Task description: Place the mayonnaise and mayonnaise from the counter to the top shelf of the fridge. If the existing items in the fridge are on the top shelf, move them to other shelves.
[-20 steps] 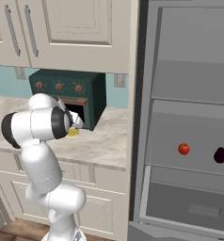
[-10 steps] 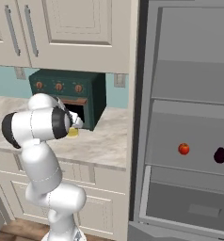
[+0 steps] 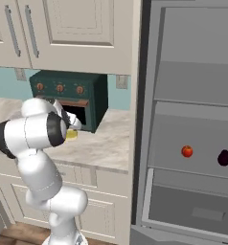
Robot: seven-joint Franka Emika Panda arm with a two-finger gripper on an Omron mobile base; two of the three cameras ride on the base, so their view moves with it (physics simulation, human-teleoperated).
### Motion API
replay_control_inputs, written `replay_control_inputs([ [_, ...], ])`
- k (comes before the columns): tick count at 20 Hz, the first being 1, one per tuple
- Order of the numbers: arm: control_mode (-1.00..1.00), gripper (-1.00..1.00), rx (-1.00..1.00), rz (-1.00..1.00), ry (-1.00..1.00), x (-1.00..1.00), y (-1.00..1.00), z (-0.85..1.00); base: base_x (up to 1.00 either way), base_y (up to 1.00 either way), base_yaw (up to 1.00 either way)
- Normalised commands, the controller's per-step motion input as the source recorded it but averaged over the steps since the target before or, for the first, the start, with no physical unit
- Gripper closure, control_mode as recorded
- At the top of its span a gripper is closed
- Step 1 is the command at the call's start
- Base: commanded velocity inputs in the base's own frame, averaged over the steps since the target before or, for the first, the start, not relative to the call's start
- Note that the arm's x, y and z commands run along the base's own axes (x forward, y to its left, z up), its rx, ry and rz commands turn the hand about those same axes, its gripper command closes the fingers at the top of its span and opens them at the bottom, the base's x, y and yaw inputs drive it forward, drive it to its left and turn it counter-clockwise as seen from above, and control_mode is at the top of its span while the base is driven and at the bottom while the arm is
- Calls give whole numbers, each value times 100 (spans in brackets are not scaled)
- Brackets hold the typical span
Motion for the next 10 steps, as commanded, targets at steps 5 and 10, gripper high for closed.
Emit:
replay_control_inputs([
  [5, -100, 100, 0, 0, 0, -88, 29, 66, 0, 0, 0],
  [10, -100, 100, 0, 0, 0, -100, 31, 89, 0, 0, 0],
])
